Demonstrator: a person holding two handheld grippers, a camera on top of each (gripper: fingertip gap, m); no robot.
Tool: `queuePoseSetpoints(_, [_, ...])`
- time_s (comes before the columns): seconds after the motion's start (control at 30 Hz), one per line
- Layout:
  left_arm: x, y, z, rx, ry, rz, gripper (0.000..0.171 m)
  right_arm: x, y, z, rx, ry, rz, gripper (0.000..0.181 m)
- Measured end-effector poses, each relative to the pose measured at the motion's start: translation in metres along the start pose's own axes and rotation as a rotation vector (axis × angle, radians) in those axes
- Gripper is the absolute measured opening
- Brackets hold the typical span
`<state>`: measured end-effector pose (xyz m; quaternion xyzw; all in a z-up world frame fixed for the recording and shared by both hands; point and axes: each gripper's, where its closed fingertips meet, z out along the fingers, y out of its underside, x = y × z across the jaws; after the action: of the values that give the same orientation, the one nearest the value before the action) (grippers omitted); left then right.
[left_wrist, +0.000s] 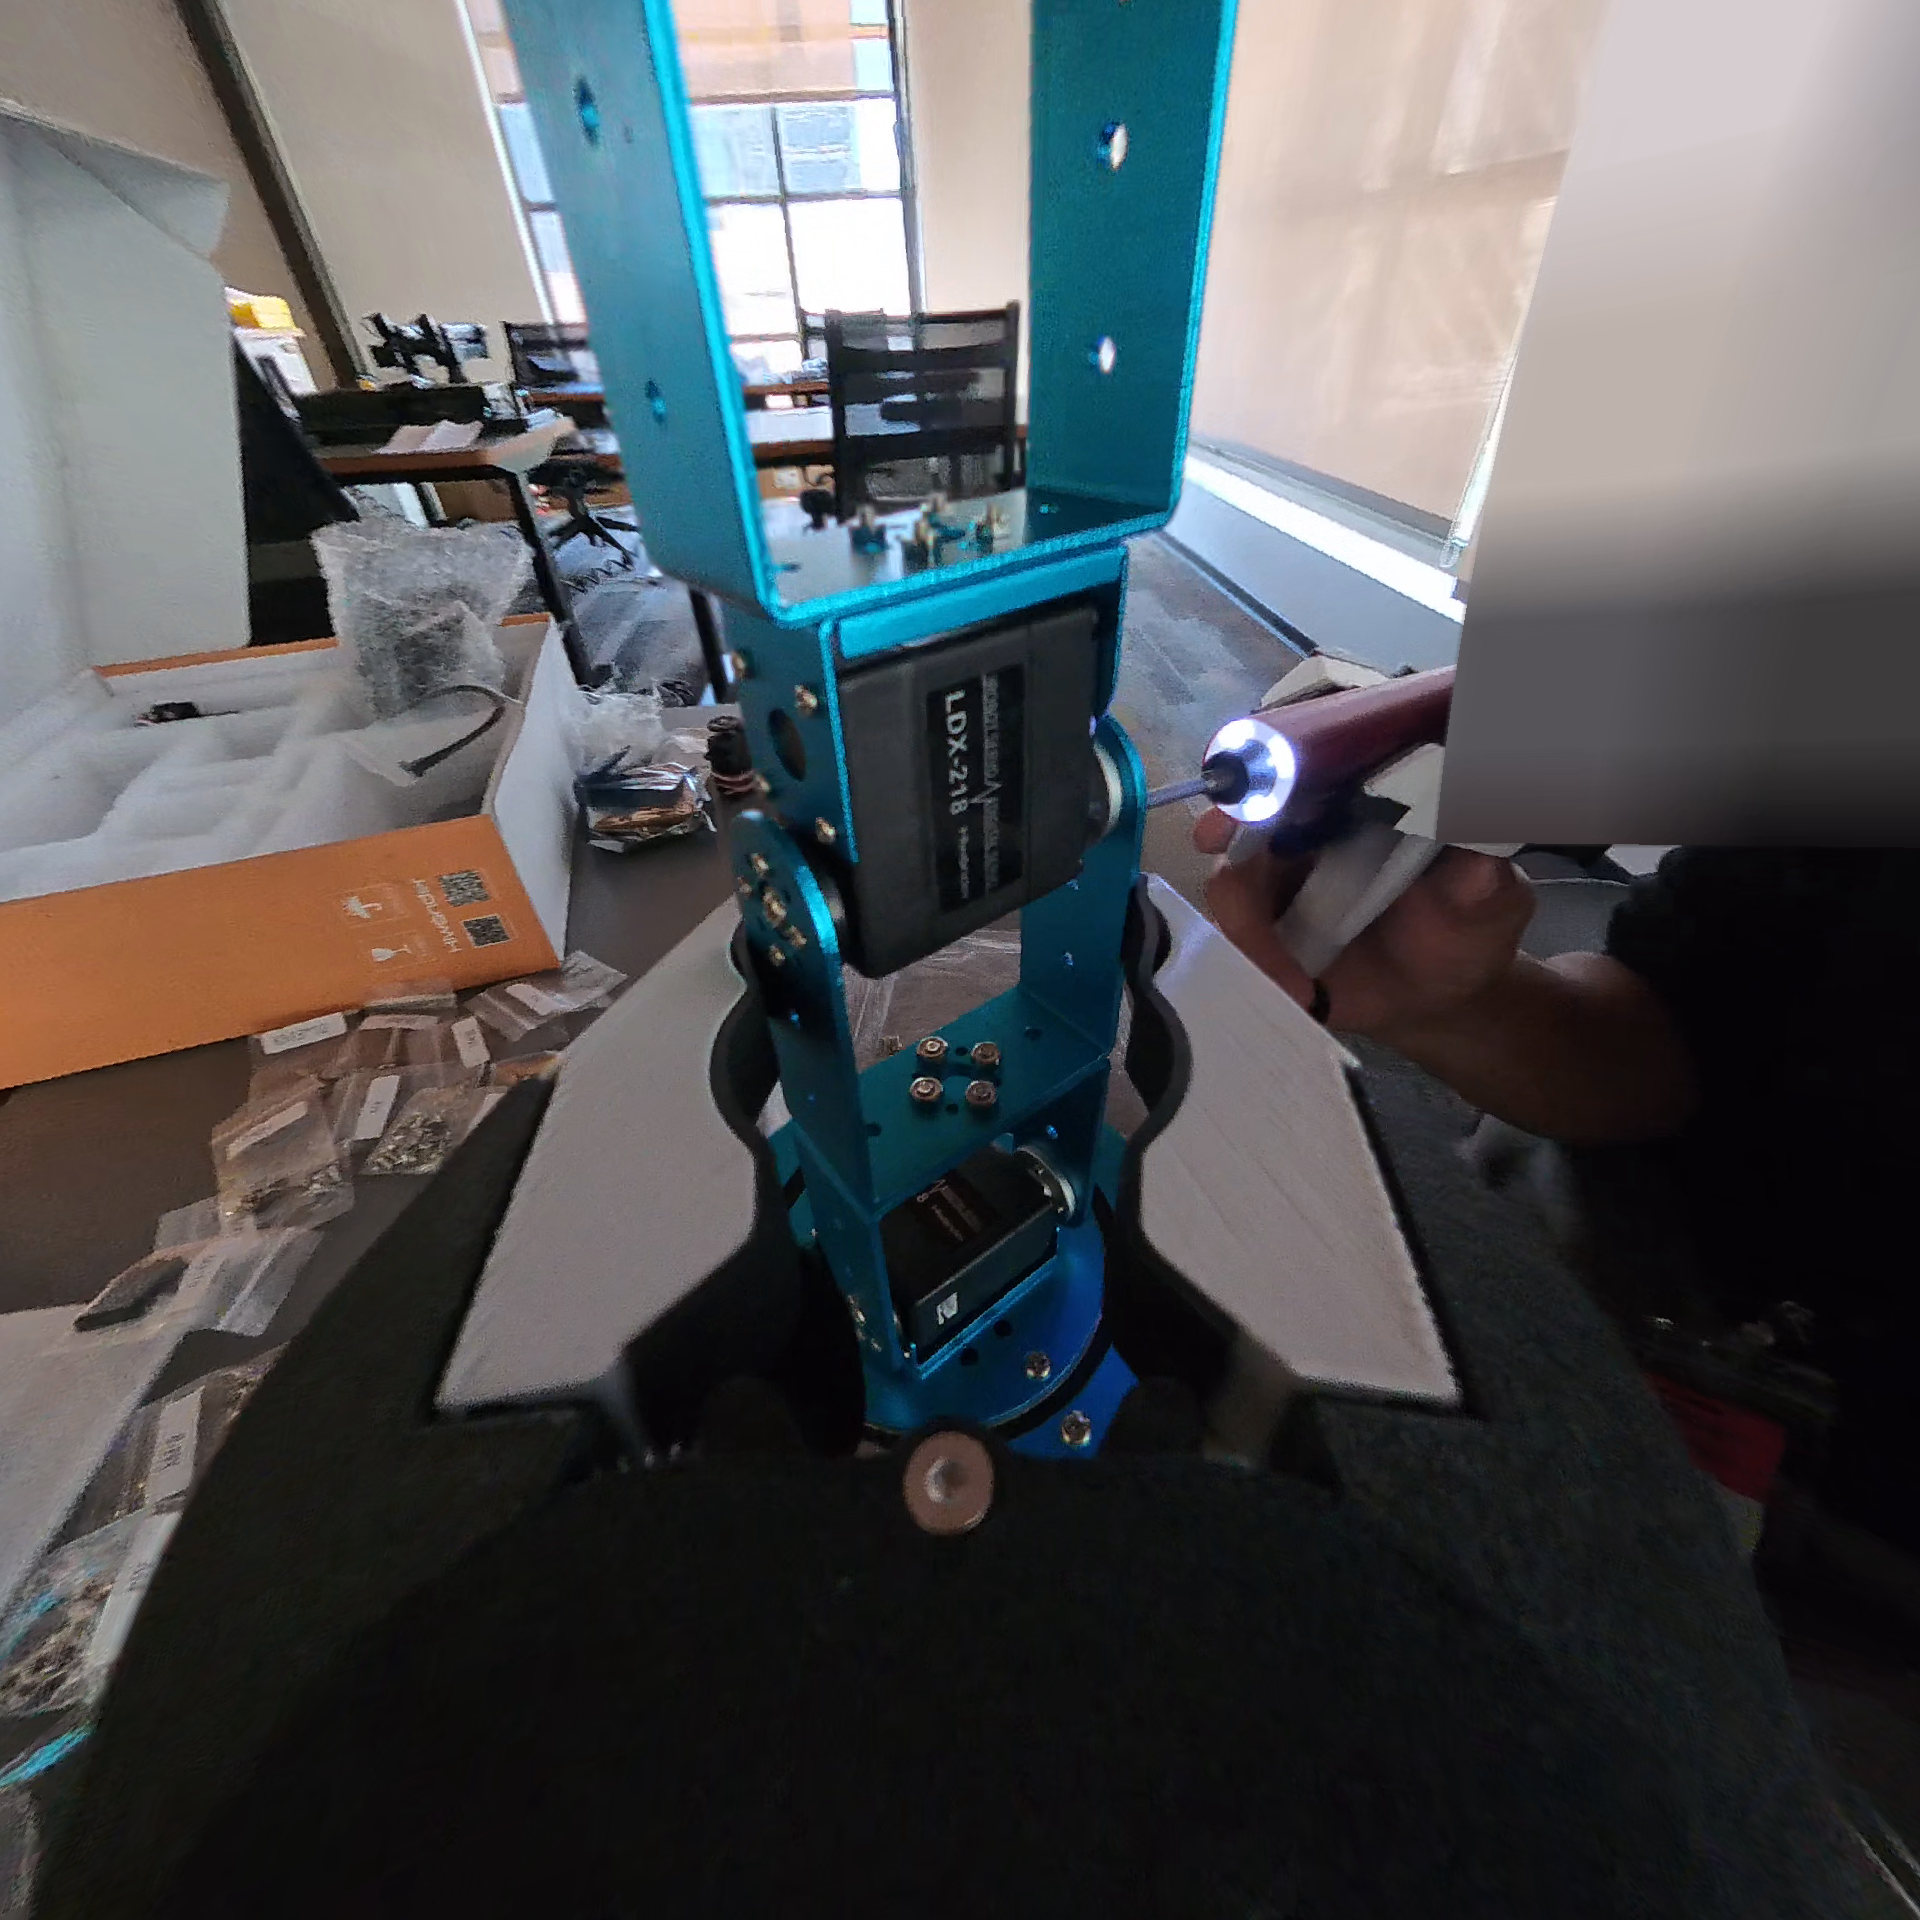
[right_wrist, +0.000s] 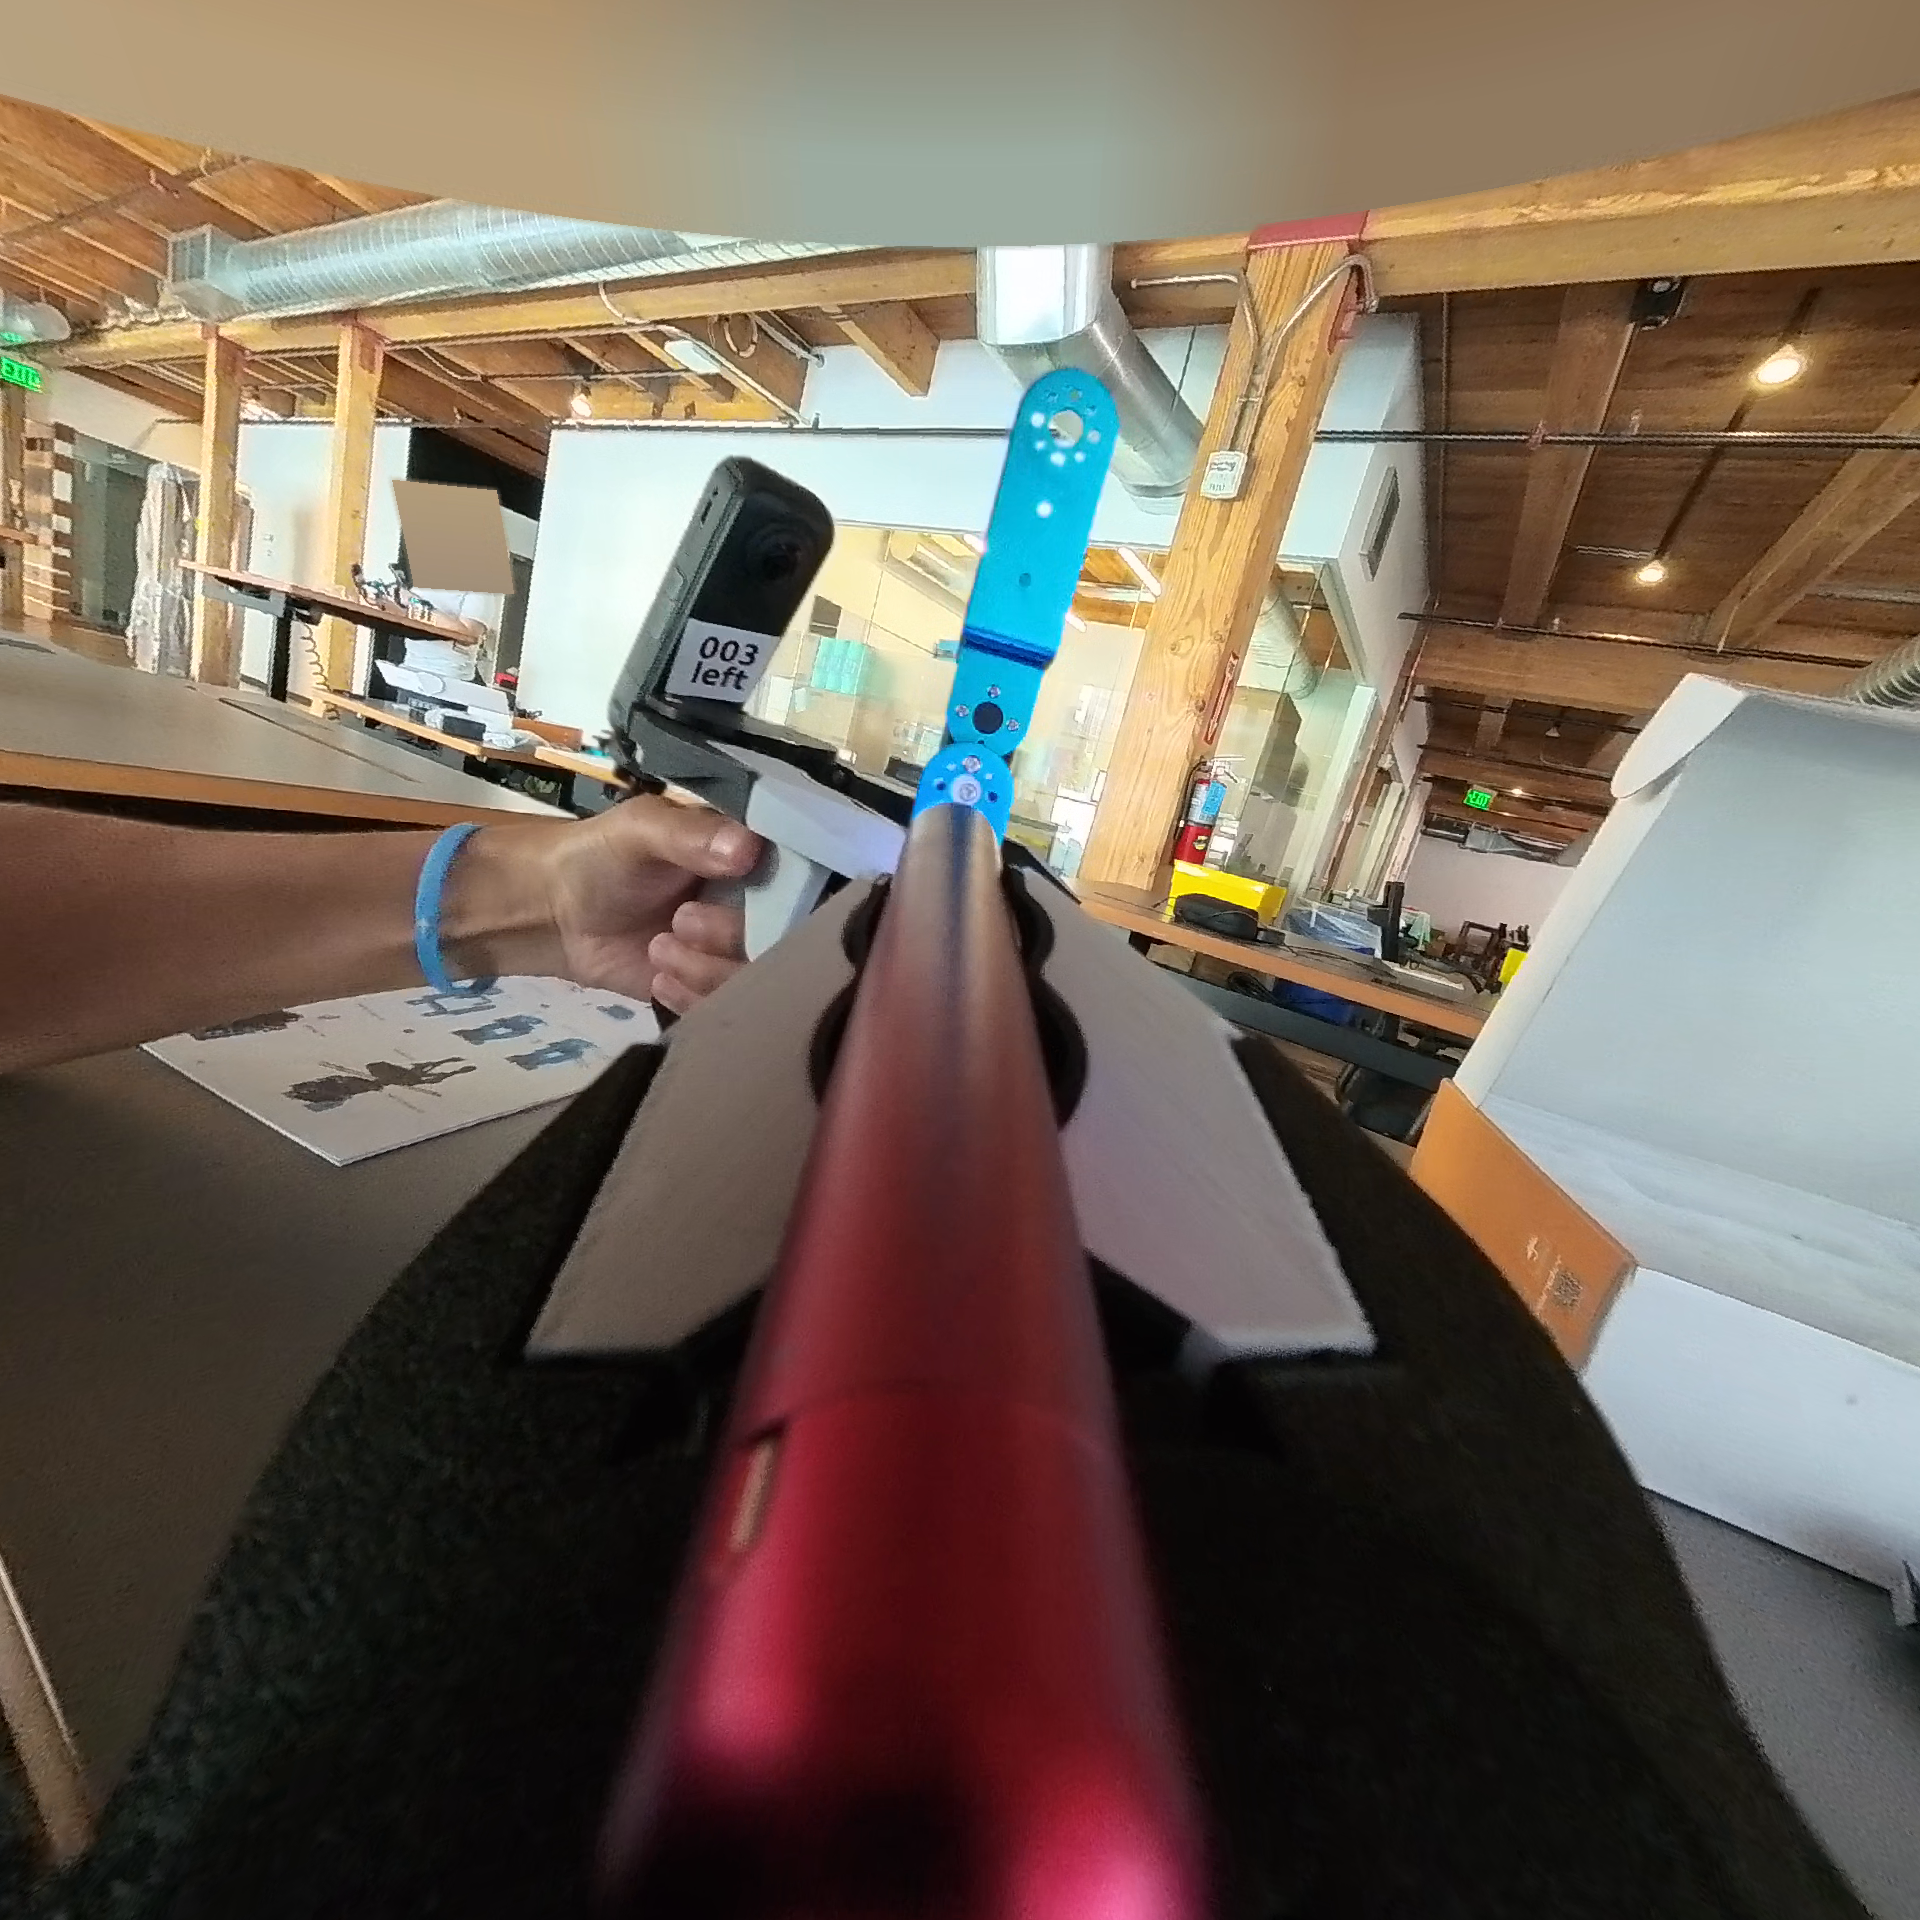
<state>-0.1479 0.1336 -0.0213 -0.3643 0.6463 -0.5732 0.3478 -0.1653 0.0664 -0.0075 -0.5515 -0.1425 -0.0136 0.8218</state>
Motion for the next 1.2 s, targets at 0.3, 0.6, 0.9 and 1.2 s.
queuePoseSetpoints(0.3, [0.0,-0.0002,-0.0004,0.027,-0.027,-0.006,0.066,0.0024,0.0011,-0.0002,-0.007,-0.032,0.058,0.021])
queuePoseSetpoints(0.6, [0.0015,0.0,0.0005,0.022,-0.03,0.0,0.066,0.0037,0.001,-0.0008,-0.01,-0.036,0.086,0.021])
queuePoseSetpoints(0.9, [0.0019,0.0002,0.0006,0.018,-0.035,0.005,0.066,0.0033,-0.0012,0.0,-0.038,-0.037,0.088,0.021])
queuePoseSetpoints(1.2, [0.0015,0.0001,0.0005,0.019,-0.041,0.004,0.066,0.0055,0.0008,0.0003,-0.014,-0.056,0.117,0.02])
